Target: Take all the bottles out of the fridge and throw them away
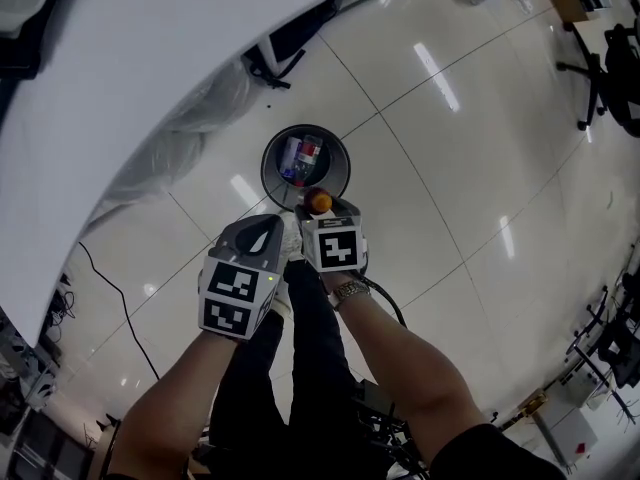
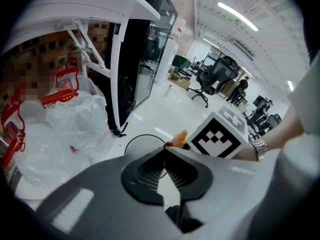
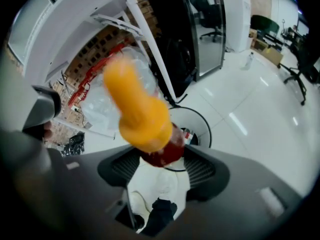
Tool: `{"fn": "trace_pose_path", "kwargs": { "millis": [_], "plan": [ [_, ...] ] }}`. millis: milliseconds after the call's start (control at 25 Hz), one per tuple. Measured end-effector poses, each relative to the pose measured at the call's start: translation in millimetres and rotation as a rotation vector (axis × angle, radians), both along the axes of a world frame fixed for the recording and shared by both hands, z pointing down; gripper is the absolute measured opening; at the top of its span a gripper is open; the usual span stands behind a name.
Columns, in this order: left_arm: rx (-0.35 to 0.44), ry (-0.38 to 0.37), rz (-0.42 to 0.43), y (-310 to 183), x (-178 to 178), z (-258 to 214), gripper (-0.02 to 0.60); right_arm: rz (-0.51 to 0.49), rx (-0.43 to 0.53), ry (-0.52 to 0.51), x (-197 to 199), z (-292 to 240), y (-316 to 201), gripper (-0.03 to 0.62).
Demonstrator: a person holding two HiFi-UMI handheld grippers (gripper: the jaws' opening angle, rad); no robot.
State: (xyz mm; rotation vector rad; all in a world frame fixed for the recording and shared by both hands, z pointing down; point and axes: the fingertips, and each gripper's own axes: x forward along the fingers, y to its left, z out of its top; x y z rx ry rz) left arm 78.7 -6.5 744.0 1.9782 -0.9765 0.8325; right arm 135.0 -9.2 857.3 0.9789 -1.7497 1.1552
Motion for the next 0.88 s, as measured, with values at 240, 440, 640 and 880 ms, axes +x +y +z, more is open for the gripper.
{"fn": "trace_pose_path", "kwargs": {
  "millis": [240, 440, 640, 880],
  "plan": [
    [-0.006, -0.007, -0.013, 1, -6, 0, 0.003, -0.017, 0.008, -0.017, -6, -4, 3, 0.273],
    [0.009, -0.007, -0.021, -3, -7, -11, 0.003, -0.030, 0.011, -0.028, -10, -15, 4, 0.268],
    [0.018, -0.014, -0.038, -2, -12, -20, 0.003, -0.041, 0.019, -0.033, -10, -27, 6, 0.262],
    [0.042, -0.020, -0.058, 0, -16, -40, 0.003, -0.054, 0.033, -0.035, -9, -48, 9, 0.262]
  ]
}}
